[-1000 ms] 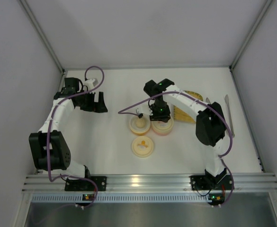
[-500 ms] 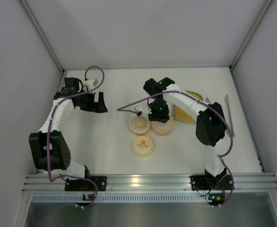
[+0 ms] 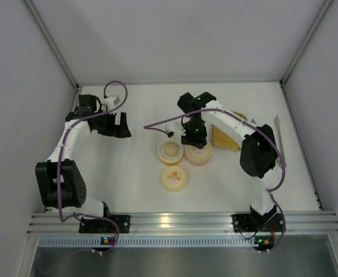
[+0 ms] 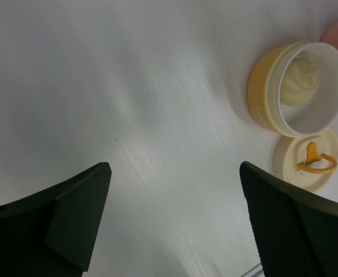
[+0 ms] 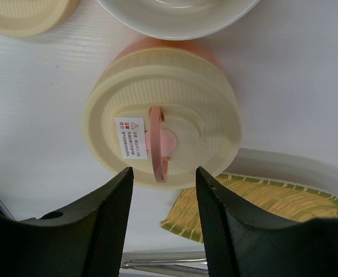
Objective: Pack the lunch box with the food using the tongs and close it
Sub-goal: Close the box lid on the packing box.
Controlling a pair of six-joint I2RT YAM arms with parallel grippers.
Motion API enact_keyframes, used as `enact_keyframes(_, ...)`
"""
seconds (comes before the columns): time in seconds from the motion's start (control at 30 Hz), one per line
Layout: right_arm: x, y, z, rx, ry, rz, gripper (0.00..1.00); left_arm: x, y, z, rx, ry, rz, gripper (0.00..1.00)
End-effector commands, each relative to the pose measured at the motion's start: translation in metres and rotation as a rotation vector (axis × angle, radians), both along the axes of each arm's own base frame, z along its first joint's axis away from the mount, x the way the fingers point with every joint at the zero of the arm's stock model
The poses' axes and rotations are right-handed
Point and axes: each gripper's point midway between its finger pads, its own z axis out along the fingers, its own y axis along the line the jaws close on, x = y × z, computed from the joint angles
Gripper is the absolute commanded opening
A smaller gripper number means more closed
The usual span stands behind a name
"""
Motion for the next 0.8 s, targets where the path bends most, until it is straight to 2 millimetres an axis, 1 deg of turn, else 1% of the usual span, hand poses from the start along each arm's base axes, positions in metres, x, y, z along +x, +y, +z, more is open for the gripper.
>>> enact_keyframes(0.0,-0.024,-0.025,0.023,-0.023,0.085,-0.061,0.47,0.004,0.0,0.019,0.001,-0.066,-0.015,0.98)
enact_keyframes(0.1,-0.025,-0.026,0.021,-0.025,0.088,-0.074,0.46,0.004,0.0,0.019,0.003,-0.069,-0.014,0.98)
enact_keyframes(0.23,-0.024,-0.025,0.019,-0.023,0.087,-0.094,0.41,0.004,0.0,0.018,0.002,-0.065,-0.016,0.98)
enact_keyframes(0.5,-0.026,-0.023,0.013,-0.028,0.104,-0.144,0.37,0.003,0.0,0.016,0.005,-0.061,-0.016,0.98)
enact_keyframes(0.77,-0.027,-0.024,0.01,-0.039,0.109,-0.185,0.3,0.002,0.0,0.016,0.003,-0.063,-0.017,0.98)
